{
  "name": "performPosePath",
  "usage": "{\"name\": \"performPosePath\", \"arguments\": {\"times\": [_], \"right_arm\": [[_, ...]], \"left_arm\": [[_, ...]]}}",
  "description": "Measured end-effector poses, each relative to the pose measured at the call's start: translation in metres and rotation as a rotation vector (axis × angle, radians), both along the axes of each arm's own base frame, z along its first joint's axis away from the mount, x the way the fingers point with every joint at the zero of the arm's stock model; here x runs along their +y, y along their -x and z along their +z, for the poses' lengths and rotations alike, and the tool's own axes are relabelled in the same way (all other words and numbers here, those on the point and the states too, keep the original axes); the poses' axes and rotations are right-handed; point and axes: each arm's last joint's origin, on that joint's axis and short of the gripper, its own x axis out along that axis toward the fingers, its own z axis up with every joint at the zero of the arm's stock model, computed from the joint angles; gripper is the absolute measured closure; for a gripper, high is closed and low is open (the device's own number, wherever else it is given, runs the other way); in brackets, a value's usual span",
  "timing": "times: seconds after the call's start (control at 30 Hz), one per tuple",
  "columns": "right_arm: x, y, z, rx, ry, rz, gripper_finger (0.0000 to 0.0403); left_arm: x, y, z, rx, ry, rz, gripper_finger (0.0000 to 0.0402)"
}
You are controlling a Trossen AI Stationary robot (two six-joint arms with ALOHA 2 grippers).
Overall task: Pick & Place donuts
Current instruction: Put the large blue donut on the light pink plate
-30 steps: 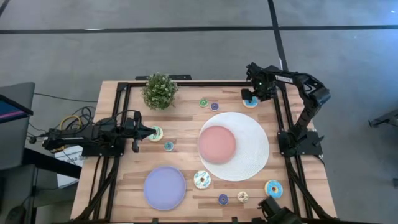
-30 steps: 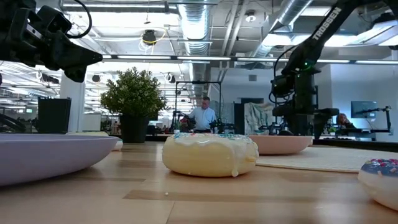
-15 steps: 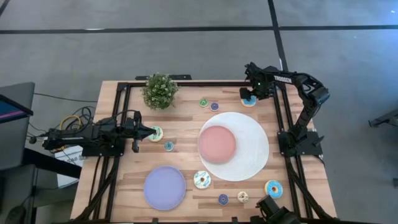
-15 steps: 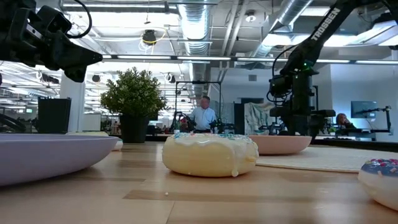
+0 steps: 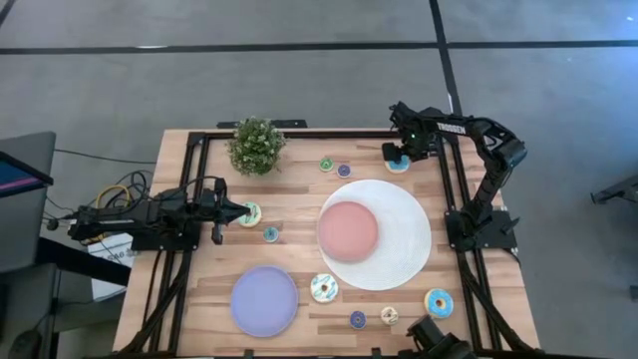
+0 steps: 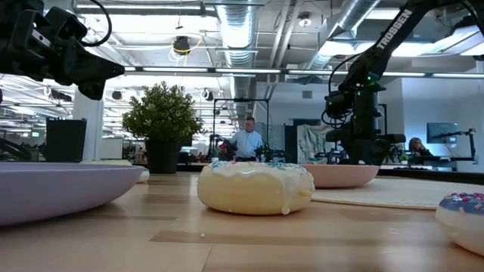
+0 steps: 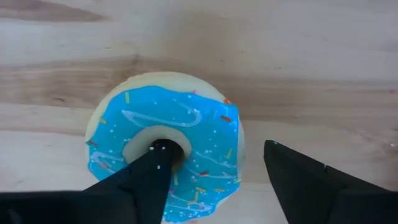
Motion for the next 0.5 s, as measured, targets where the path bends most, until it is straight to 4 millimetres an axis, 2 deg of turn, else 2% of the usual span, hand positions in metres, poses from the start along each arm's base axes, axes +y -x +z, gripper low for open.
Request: {"name": "performPosePath", "arguments": {"times": [0.3,0.5], "right_arm": [[0.0037,-0.0034,0.0000,0.002,-0.012,0.019,0.0232],[0.0063,-0.0049,-0.0001,0.009,-0.022,0.029,0.0258]], "left_arm": [[0.0000,0.0000,0.0000,0.000,0.000,0.000,0.0401],[0.0000,0.0000,0.0000,0.000,0.000,0.000,0.0401]]}}
